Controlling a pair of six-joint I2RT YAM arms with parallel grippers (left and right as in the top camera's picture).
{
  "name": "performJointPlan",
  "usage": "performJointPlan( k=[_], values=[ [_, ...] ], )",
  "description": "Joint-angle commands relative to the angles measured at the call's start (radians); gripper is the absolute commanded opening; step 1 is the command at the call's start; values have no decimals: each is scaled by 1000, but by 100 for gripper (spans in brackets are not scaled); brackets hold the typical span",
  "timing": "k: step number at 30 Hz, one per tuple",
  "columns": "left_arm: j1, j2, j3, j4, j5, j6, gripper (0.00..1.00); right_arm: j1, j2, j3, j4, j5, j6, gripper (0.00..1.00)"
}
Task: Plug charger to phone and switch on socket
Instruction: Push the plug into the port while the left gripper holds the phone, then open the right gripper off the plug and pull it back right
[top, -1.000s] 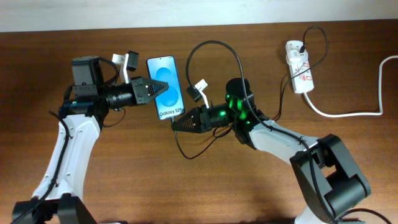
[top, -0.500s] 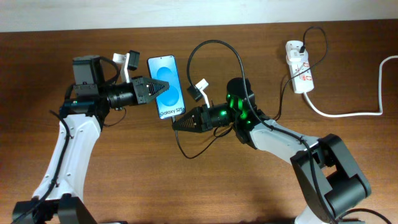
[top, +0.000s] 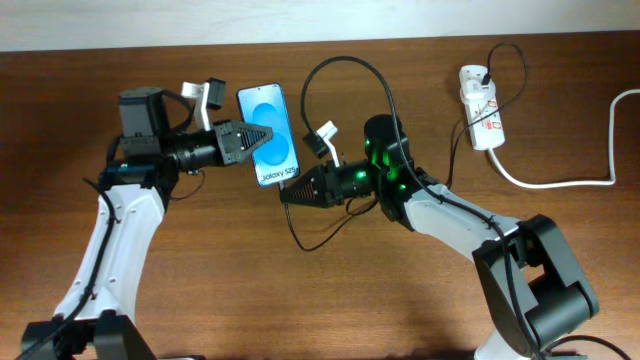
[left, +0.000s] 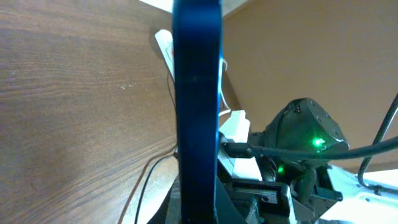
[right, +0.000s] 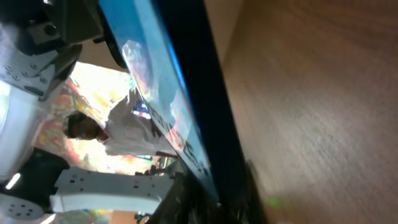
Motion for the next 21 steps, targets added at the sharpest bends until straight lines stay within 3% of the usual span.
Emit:
performJointPlan(
  k=[1, 7, 9, 12, 18, 21],
  values=[
    [1, 3, -97, -16, 203, -90, 0, -109, -46, 153, 70, 342, -8, 12],
    [55, 3, -97, 171, 209, -236, 0, -109, -46, 153, 38, 288, -49, 25],
    [68, 3, -97, 226, 272, -235, 0, -110, -46, 153, -28, 285, -108, 28],
    [78, 3, -97, 427, 484, -200, 0, -109, -46, 153, -140, 268, -257, 33],
    [49, -10, -97, 611, 483, -154, 0, -136, -46, 153, -237, 264, -428, 49],
    [11, -10, -97, 725, 483, -156, 0, -155, -46, 152, -315, 309, -445, 50]
  ],
)
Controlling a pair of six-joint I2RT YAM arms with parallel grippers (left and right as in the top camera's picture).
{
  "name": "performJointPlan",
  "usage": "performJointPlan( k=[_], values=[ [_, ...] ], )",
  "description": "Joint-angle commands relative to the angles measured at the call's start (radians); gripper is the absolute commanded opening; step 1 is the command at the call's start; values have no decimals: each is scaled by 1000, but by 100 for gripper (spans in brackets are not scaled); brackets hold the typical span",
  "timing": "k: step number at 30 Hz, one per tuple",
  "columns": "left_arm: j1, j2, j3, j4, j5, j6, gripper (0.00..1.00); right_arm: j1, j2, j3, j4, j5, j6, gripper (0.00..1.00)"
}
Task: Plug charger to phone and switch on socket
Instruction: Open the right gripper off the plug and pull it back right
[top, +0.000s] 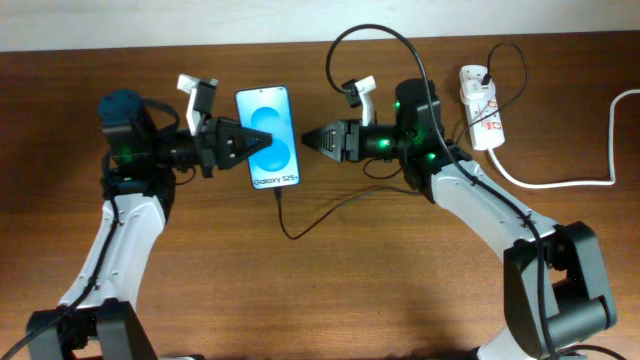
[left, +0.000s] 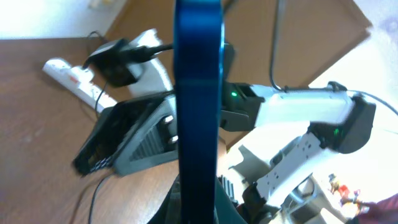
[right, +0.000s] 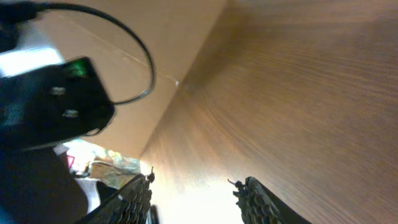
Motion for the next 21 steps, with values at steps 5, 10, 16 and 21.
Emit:
performJointPlan(
  k=[5, 10, 16, 21],
  values=[
    [-47, -23, 14, 52, 34, -2, 0, -18, -7, 3, -176, 199, -128, 55],
    [-47, -23, 14, 56, 34, 1, 0, -18, -7, 3, -294, 390, -185, 61],
    [-47, -23, 14, 56, 33, 191, 0, -18, -7, 3, -357, 555, -232, 70],
    [-45, -23, 14, 104, -112, 214, 0, -22, -10, 5, -380, 623, -232, 70]
  ],
)
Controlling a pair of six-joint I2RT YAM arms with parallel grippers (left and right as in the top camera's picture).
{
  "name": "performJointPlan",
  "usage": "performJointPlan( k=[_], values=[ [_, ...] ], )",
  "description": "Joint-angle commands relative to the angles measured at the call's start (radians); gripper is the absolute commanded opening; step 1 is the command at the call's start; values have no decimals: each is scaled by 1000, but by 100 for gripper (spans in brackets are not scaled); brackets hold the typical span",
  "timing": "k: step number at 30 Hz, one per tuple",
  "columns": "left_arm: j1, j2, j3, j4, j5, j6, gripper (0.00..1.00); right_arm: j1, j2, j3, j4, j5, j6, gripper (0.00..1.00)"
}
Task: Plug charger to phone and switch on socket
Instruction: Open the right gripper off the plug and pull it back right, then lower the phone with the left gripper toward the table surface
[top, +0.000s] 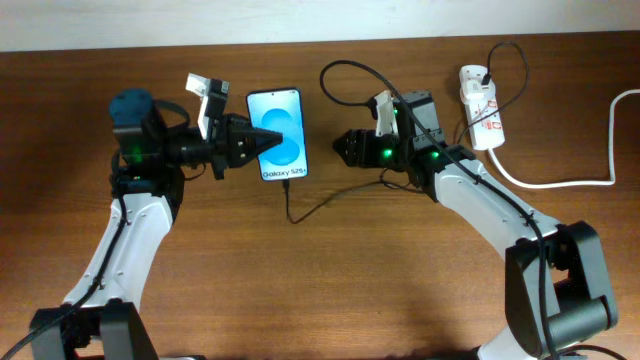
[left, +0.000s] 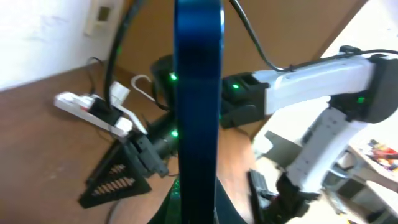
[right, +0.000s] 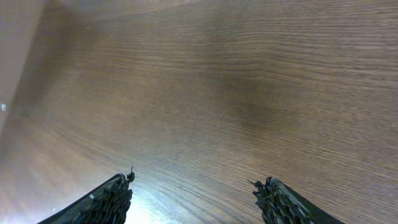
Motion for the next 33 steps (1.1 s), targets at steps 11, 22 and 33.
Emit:
performJointPlan(
  k=[11, 22, 33],
  values=[
    [-2, -23, 16, 210, -340, -995, 0, -167, -213, 259, -534, 151, -102, 70],
    [-138, -23, 16, -337, -390, -747, 0, -168, -418, 480, -923, 253, -173, 80],
    [-222, -23, 17, -637, -712, -499, 0, -168, -436, 480, -1012, 253, -173, 80]
  ],
)
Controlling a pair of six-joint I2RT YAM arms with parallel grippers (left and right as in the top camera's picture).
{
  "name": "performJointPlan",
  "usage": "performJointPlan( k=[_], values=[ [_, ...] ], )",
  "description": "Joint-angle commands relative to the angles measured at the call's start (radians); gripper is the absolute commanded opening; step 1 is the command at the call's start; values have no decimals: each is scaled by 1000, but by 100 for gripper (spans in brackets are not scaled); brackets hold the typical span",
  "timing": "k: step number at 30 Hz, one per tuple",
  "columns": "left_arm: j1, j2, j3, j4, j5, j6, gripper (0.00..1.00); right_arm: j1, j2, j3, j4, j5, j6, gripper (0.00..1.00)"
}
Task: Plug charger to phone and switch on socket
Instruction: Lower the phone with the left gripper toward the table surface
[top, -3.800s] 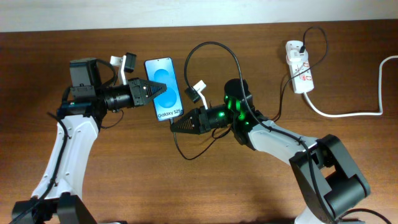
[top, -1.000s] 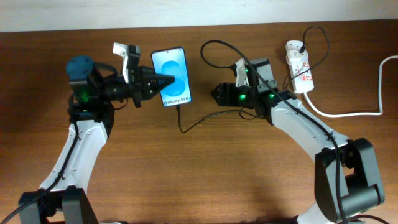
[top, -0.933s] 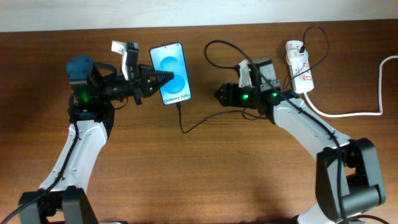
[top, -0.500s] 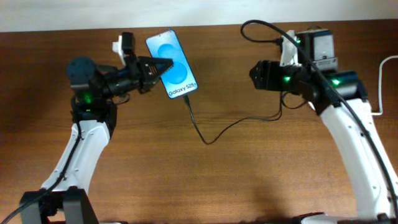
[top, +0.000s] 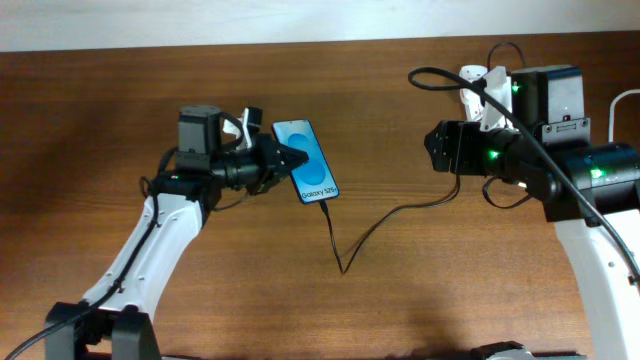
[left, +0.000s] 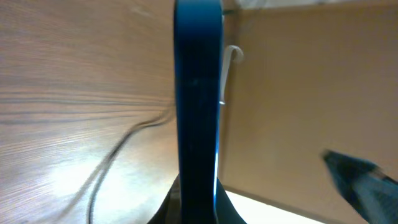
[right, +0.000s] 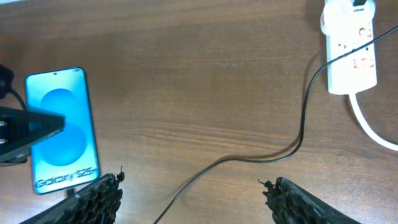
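The phone (top: 310, 172), its blue screen lit, is held above the table with my left gripper (top: 285, 160) shut on its left edge. In the left wrist view the phone (left: 198, 93) is edge-on between the jaws. The black charger cable (top: 385, 218) is plugged into the phone's lower end and loops across the table toward the white socket strip (right: 351, 50). My right gripper (right: 196, 204) hangs open and empty high over the table, between the phone (right: 62, 130) and the strip.
A thick white mains lead (right: 373, 130) runs from the strip off to the right. The right arm's body (top: 560, 160) covers most of the strip in the overhead view. The brown wooden table (top: 200, 290) ends at the far wall.
My right gripper has gone from low beside the phone to high up and farther right, nearer the strip. My left gripper has shifted the phone right and toward the front, tilted.
At first my right gripper was at the phone's lower end while the left held the phone. Then it was open to the phone's right, with the cable hanging from the phone. It stayed open there, and now it is raised near the strip.
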Motion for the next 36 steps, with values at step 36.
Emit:
performJointPlan(
  k=[36],
  values=[
    [-20, 481, 266, -237, -228, 564, 6, -5, 121, 13, -82, 13, -37, 80]
  ],
)
